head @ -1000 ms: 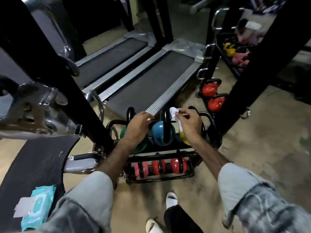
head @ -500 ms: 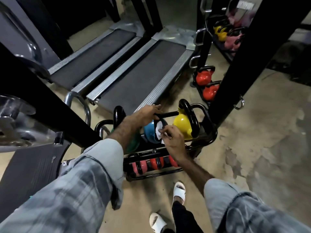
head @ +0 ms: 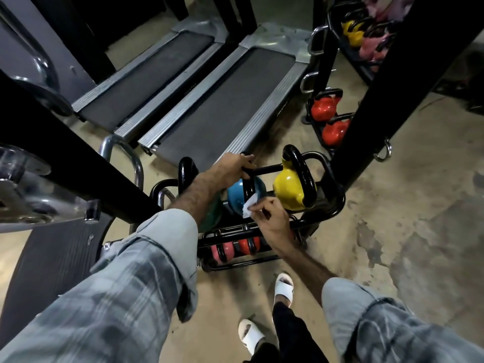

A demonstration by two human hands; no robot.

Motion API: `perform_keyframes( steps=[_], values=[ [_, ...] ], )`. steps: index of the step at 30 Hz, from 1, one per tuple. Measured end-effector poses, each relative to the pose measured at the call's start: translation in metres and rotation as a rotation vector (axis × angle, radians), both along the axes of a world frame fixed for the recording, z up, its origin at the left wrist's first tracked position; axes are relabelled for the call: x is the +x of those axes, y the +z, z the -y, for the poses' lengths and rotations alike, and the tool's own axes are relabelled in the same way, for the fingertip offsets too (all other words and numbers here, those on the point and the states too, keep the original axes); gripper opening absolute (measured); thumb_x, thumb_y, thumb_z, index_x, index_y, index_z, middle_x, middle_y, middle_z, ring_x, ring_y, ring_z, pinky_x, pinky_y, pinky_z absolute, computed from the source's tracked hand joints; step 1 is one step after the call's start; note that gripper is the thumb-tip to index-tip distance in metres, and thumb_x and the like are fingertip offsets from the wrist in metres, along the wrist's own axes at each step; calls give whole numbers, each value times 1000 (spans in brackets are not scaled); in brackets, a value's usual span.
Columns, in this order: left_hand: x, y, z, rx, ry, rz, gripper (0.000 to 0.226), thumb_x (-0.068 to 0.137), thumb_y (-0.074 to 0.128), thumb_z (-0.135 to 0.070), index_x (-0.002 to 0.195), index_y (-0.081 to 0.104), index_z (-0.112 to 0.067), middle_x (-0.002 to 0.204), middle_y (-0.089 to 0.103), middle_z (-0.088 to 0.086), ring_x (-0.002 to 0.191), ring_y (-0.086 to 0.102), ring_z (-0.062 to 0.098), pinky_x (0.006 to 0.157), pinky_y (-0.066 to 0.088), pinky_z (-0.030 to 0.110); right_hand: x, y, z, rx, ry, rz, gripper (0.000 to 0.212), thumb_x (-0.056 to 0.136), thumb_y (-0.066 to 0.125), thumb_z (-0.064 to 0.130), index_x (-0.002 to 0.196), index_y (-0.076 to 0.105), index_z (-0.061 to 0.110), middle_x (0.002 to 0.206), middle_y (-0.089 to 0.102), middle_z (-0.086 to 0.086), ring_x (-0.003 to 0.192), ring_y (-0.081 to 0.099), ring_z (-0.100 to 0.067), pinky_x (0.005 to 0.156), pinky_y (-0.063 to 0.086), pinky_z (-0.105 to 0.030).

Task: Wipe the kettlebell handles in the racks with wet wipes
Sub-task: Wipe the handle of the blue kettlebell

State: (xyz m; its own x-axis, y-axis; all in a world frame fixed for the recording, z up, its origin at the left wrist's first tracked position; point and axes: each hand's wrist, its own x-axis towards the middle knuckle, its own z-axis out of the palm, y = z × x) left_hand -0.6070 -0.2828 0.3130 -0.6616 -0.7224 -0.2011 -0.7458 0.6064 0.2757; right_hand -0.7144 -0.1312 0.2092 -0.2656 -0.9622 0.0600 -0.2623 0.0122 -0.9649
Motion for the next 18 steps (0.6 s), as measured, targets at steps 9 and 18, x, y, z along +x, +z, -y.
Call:
perform_keyframes(
  steps=[9,18],
  values=[
    [-2,2,-4,11,41,6,44,85,63,-5,128,60,-16,148,42,2,130,46,20,100,30,17,6,11,15,192,-105,265,14,90,67,13,85,59,24,92,66,10,85,61,2,68,44,-6],
    [-2,0,-3,31,83,-43,44,86,62,-1,129,58,-11,146,43,5,132,44,20,99,27,11,4,16,17,150,-132,238,15,85,74,13,77,64,23,86,72,5,83,64,-2,71,47,-9]
  ],
)
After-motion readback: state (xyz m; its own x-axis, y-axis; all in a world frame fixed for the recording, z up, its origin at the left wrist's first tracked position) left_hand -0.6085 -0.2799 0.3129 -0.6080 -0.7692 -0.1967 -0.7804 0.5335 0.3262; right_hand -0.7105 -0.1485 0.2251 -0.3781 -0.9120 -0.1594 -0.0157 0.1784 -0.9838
